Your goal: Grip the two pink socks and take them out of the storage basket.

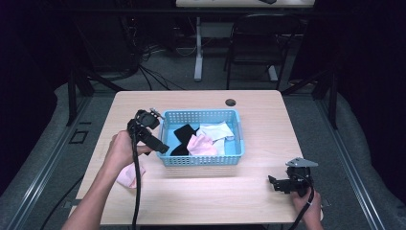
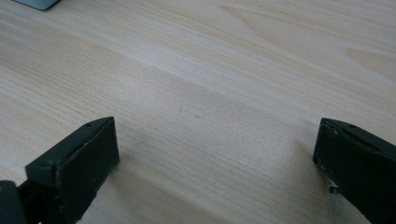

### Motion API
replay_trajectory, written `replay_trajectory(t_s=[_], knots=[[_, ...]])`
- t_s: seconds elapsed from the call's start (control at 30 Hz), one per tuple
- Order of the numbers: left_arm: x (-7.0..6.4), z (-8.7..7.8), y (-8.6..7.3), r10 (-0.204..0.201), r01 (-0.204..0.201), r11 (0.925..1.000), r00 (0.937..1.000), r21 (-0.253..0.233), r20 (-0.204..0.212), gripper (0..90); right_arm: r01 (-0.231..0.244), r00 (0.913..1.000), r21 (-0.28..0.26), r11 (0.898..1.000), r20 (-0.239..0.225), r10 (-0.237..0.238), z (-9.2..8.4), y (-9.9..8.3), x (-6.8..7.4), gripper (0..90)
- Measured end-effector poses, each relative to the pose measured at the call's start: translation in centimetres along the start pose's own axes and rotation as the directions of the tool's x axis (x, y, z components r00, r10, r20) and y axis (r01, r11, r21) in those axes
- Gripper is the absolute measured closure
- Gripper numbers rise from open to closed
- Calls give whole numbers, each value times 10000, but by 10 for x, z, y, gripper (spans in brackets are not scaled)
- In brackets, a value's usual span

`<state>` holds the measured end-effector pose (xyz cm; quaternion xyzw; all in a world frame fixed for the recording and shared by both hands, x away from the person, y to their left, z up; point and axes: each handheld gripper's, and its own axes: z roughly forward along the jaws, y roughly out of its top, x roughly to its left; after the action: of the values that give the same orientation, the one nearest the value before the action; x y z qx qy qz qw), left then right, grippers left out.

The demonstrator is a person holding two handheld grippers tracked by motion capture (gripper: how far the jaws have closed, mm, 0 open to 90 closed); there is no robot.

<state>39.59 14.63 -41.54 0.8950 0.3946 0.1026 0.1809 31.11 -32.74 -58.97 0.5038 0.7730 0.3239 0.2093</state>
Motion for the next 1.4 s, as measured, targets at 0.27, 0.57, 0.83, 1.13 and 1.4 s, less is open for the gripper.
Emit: replay_trajectory(t_s=[0.27,0.57,0.83,1.13,1.4], knots=[[-12,25,32,236,-241,9995,9995,225,217,2,2,10000,8,10000,3,-2,0,0,0,0],[-20,56,57,214,-234,9990,9984,371,530,2,3,10000,1,10000,16,-3,0,0,0,0],[-25,79,69,136,-178,9986,9965,498,828,0,-2,10000,2,10000,1,2,0,0,0,0],[-32,102,80,-18,-55,9974,9949,722,1007,2,2,10000,-2,10000,5,-2,0,0,0,0],[-38,118,85,-130,22,9952,9938,980,1103,84,2,10000,5,10000,7,-2,0,0,0,0]])
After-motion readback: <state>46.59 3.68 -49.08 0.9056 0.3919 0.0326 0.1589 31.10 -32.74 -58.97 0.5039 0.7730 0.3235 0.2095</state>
